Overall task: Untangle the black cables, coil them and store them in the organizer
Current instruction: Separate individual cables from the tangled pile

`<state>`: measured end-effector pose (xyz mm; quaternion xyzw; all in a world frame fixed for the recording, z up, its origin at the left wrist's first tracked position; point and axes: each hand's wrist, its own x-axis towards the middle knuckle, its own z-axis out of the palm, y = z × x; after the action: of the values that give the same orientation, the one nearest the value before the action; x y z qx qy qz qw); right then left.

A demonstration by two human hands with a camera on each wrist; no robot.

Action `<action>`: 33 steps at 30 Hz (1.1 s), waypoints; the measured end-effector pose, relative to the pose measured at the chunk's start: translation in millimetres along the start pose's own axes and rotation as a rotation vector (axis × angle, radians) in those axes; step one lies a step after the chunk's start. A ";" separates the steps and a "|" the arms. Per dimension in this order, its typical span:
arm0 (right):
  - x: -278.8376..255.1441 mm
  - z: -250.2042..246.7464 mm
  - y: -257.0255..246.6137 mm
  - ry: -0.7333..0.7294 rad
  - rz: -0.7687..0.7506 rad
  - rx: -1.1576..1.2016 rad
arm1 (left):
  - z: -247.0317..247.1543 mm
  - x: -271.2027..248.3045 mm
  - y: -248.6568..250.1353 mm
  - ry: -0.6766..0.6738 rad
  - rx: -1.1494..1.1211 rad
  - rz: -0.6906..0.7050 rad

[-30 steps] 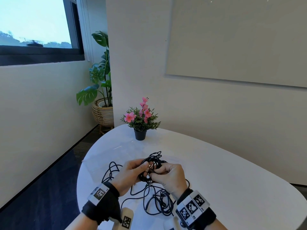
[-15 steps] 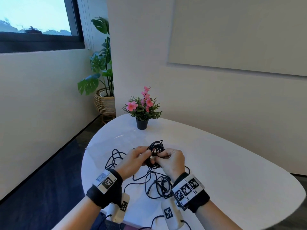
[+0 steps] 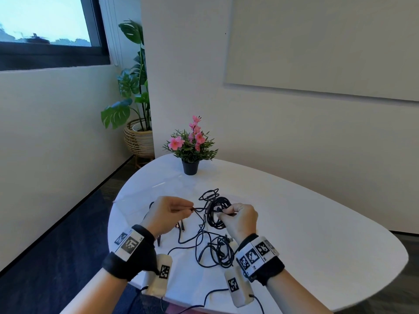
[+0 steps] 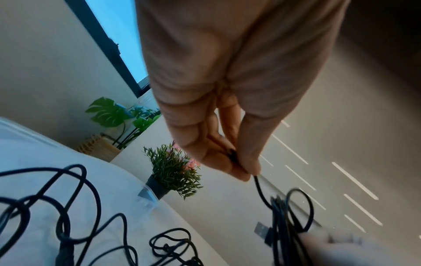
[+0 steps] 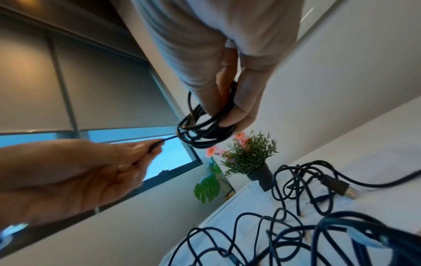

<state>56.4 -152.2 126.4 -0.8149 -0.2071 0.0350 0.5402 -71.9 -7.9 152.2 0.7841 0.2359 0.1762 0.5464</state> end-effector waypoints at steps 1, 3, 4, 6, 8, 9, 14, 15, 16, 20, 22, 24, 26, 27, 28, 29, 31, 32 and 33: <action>2.4 -2.2 1.1 0.007 0.018 -0.001 | -0.7 -1.3 2.2 -0.006 -0.011 0.007; 5.6 -5.2 0.9 0.007 0.044 -0.002 | 4.5 -4.4 5.5 -0.027 -0.032 0.029; 6.8 -5.4 0.2 0.007 0.049 -0.001 | 9.5 -6.1 6.4 -0.032 -0.031 0.041; 8.3 -5.1 -1.5 0.012 0.051 -0.005 | 21.6 -8.7 5.5 -0.037 -0.022 0.047; 9.3 -5.2 -2.2 0.024 0.056 -0.017 | 32.1 -8.7 1.8 -0.067 -0.056 0.048; 9.4 -4.9 -1.7 0.027 0.058 -0.015 | 35.8 -8.5 -0.7 -0.087 -0.089 0.052; 7.9 -5.7 1.1 0.034 0.049 0.015 | 47.6 -3.2 -1.9 -0.009 -0.197 0.080; 7.7 -5.3 1.3 0.032 0.042 0.022 | 49.5 -0.9 -1.7 0.015 -0.218 0.068; 7.2 -4.6 1.0 0.030 0.035 0.031 | 51.2 1.3 -1.6 0.036 -0.242 0.053; 4.5 -2.0 -1.0 0.020 -0.025 0.079 | 56.3 7.4 0.2 0.093 -0.387 -0.039; 4.0 -2.8 -1.6 0.007 -0.051 0.105 | 56.6 8.7 1.6 0.115 -0.450 -0.076; 2.9 -3.9 -0.2 -0.008 -0.076 0.128 | 53.8 9.9 1.7 0.096 -0.507 -0.124; 0.9 -4.3 2.6 -0.017 -0.114 0.124 | 49.3 9.9 1.8 0.012 -0.516 -0.159; -0.4 -4.1 4.2 -0.022 -0.132 0.121 | 47.1 9.4 1.7 -0.025 -0.486 -0.158; -2.3 -4.1 4.9 -0.031 -0.149 0.123 | 45.4 8.5 1.7 -0.044 -0.450 -0.148; -4.0 -4.0 5.2 -0.044 -0.163 0.125 | 44.6 7.7 1.7 -0.042 -0.418 -0.137; -4.8 -3.4 5.9 -0.073 -0.185 0.134 | 44.9 5.3 2.7 -0.001 -0.378 -0.114; -4.4 -3.1 6.1 -0.085 -0.194 0.140 | 45.6 4.3 3.4 0.029 -0.362 -0.099; -4.2 -3.4 5.8 -0.099 -0.205 0.146 | 46.8 3.7 4.4 0.061 -0.344 -0.083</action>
<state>55.3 -158.6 122.0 -0.7451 -0.3126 0.0347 0.5881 -43.1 -43.3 140.5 0.6628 0.2507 0.2148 0.6721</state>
